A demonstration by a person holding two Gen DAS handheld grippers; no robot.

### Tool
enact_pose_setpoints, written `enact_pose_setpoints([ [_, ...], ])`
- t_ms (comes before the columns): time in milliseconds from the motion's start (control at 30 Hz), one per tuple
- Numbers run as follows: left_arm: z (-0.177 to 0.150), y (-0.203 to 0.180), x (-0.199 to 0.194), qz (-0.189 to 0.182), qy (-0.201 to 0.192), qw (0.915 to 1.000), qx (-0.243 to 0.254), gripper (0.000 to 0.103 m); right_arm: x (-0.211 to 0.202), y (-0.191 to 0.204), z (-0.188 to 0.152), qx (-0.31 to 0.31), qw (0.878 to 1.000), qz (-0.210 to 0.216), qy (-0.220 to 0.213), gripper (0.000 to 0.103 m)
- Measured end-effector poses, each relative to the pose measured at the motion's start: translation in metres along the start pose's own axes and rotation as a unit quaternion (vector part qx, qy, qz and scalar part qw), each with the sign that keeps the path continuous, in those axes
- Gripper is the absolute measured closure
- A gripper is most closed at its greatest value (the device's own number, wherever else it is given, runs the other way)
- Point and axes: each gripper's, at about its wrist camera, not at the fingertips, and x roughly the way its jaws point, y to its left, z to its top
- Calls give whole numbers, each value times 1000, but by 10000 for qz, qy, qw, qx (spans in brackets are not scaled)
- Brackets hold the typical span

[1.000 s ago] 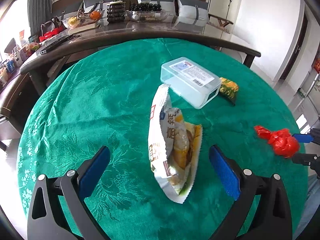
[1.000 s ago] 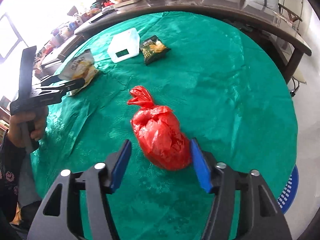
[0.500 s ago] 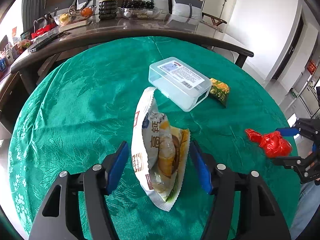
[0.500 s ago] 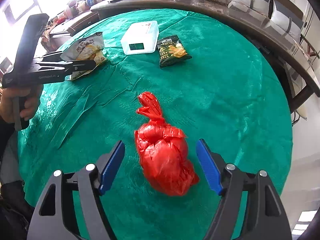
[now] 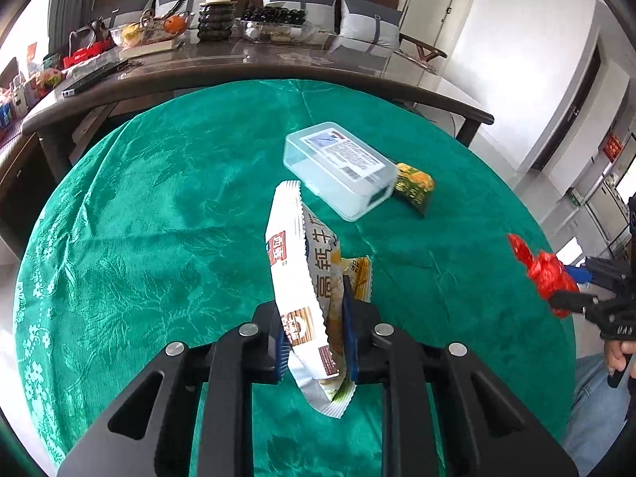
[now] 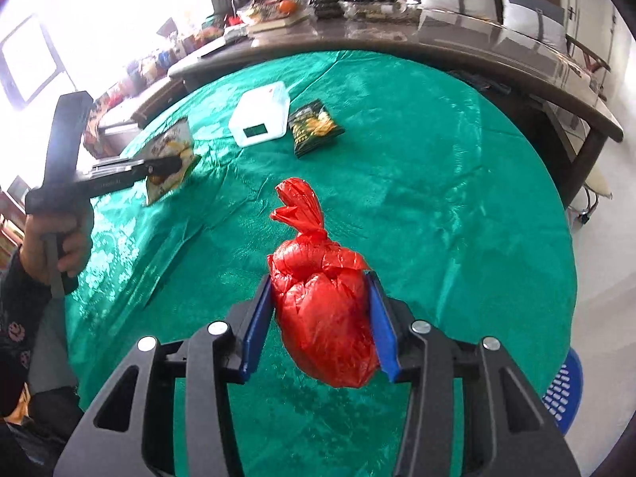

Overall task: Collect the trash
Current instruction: 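Grasp the red plastic bag with the right tool while left tool holds the wrapper, then carry wrapper and red bag to the blue basket and release both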

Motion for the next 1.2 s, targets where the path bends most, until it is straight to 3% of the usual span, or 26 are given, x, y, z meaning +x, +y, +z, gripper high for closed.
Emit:
enact_pose_setpoints([
  [267,-3,-49,-19,-352,-142,9991,181,83,-13,-17,-11,423,9984,295,-223,58],
  [500,3,-112,-10,-774,1,9961,425,83,-32,-45,-23,814,9950,431,-397,58],
  [900,15,-254,25,-1507,285,9815,1149,83,-92,-145,-65,1594,9838,-422,-700,58],
  [1200,16,-372,64,-1963,563,9670,1524,83,-120,-242,-109,2437,9587,-1324,-631,58],
])
